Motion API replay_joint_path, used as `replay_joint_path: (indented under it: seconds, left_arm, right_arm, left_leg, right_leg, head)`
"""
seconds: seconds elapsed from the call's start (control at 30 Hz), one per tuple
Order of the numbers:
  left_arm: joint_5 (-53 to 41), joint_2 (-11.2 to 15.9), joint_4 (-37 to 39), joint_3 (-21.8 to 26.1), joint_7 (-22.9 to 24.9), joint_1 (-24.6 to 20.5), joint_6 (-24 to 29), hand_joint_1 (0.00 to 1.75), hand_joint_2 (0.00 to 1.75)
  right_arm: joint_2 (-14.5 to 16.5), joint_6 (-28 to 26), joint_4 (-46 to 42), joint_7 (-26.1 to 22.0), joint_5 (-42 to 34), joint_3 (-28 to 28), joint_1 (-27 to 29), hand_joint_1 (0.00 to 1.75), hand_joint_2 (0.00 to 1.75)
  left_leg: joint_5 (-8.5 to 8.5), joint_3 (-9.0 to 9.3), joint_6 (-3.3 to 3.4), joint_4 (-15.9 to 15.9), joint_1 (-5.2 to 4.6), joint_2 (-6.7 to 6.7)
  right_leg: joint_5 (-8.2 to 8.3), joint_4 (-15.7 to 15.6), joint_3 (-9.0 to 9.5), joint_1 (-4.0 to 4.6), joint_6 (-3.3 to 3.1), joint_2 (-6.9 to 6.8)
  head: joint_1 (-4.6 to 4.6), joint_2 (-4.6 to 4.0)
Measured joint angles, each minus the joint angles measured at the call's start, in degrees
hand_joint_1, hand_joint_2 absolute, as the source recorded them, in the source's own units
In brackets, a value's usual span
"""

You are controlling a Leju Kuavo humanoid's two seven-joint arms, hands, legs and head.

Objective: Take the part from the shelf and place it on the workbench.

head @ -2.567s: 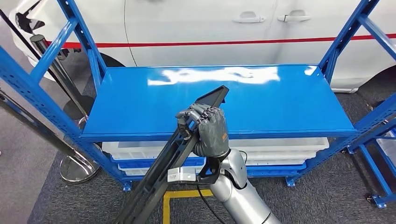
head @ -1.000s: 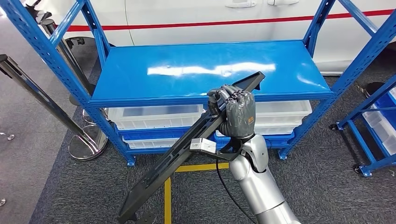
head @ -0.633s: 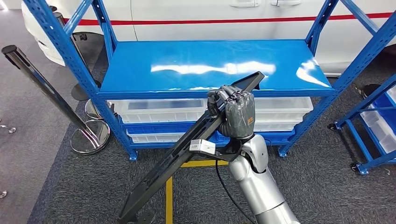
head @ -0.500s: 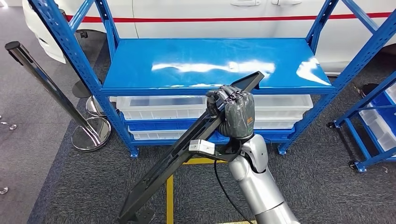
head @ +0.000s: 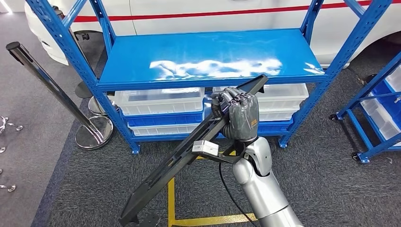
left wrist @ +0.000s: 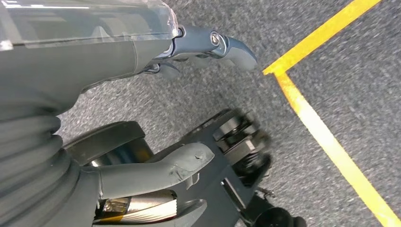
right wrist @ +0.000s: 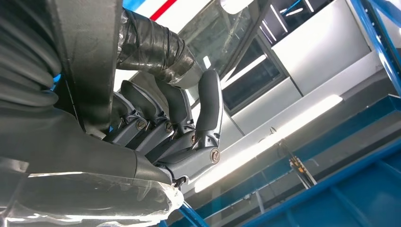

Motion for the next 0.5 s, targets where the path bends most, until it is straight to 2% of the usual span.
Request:
replay_joint_path:
  seconds: [0.03,0.07,0.13,0.17,0.2,0.27,0.33,0.37,0.4,0.47,0.5]
  left_arm:
    - [0.04,0.0,0.0,0.0,0.01,0.04,0.0,0.0,1.75]
    - [0.08,0.0,0.0,0.0,0.02,0.07,0.0,0.0,1.75]
    - [0.15,0.01,0.0,0.0,0.03,0.04,0.0,0.0,1.75]
    - [0.14,0.01,0.0,-0.01,0.03,-0.02,0.0,0.0,1.75]
    - [0.14,0.01,0.0,-0.01,0.02,-0.06,0.01,0.0,1.75]
    - [0.14,0.0,0.0,-0.02,0.07,-0.07,0.02,0.0,1.75]
    - [0.12,-0.03,0.0,-0.04,0.16,-0.04,0.04,0.0,1.75]
    - [0.09,-0.06,0.0,-0.05,0.2,-0.07,0.04,0.0,1.75]
    - [0.06,-0.1,0.0,-0.07,0.2,-0.13,0.04,0.0,1.75]
    - [0.01,-0.15,0.0,-0.09,0.23,-0.22,0.04,0.0,1.75]
    - [-0.01,-0.15,0.0,-0.1,0.25,-0.2,0.05,0.0,1.75]
  right_arm:
    - [0.0,0.0,0.07,0.0,0.0,0.01,0.05,1.75,1.75]
    - [0.0,0.0,0.14,0.0,0.0,0.02,0.09,1.75,1.75]
    - [0.01,0.0,0.21,0.0,0.0,0.03,0.12,1.75,1.75]
    - [0.02,0.0,0.23,0.0,0.0,0.04,0.09,1.75,1.75]
    - [0.03,0.0,0.23,0.0,0.0,0.06,0.09,1.75,1.75]
    - [0.09,0.0,0.24,0.0,0.02,0.11,0.08,1.75,1.75]
    - [0.15,0.0,0.25,0.01,0.1,0.17,0.06,1.75,1.75]
    - [0.16,0.0,0.26,0.03,0.15,0.19,0.02,1.75,1.75]
    - [0.16,0.0,0.28,0.07,0.21,0.2,-0.01,1.75,1.75]
    - [0.16,0.0,0.4,0.15,0.36,0.21,0.06,1.75,1.75]
    - [0.16,0.0,0.48,0.18,0.44,0.21,0.19,1.75,1.75]
  left_leg:
    - [-0.2,0.17,-0.01,1.25,0.0,0.01]
    - [0.65,1.4,0.07,0.35,-0.01,0.0]
    - [3.02,6.46,0.58,-6.52,-0.11,-0.02]
    - [3.66,8.89,0.86,-10.14,-0.27,-0.02]
    - [3.99,10.51,1.14,-12.72,-0.47,-0.05]
    - [4.31,11.19,1.59,-14.41,-0.88,-0.08]
    - [5.35,11.02,2.32,-15.31,-0.68,0.02]
    - [5.98,10.85,2.75,-15.73,-0.54,0.12]
    - [6.57,10.53,3.09,-16.05,-0.39,0.23]
    - [7.4,9.39,3.37,-16.02,-0.45,0.32]
    - [7.79,8.75,3.34,-15.93,-0.46,0.33]
  right_leg:
    - [0.41,0.06,-0.59,0.09,-0.02,-0.01]
    - [0.78,0.14,-1.14,0.15,0.03,-0.01]
    - [1.43,0.31,-2.02,0.21,0.2,0.02]
    - [1.72,0.38,-2.3,0.25,0.4,0.02]
    - [2.03,0.39,-2.46,0.24,0.69,0.01]
    - [2.76,0.23,-2.62,0.15,1.4,-0.04]
    - [2.68,0.36,-2.88,0.04,2.04,0.01]
    - [1.52,1.37,-3.34,0.02,2.3,0.07]
    - [-0.45,3.54,-4.19,-0.02,2.53,0.13]
    - [-5.05,10.26,-6.51,-0.19,2.96,0.2]
    - [-6.33,13.19,-7.28,-0.33,3.17,0.2]
  head:
    - [0.0,0.0]
    - [-0.01,0.0]
    - [-0.01,0.0]
    - [-0.01,0.0]
    - [0.0,0.0]
    - [0.02,0.0]
    - [0.03,0.0]
    - [0.04,0.0]
    - [0.04,0.0]
    - [0.05,0.0]
    - [0.05,0.0]
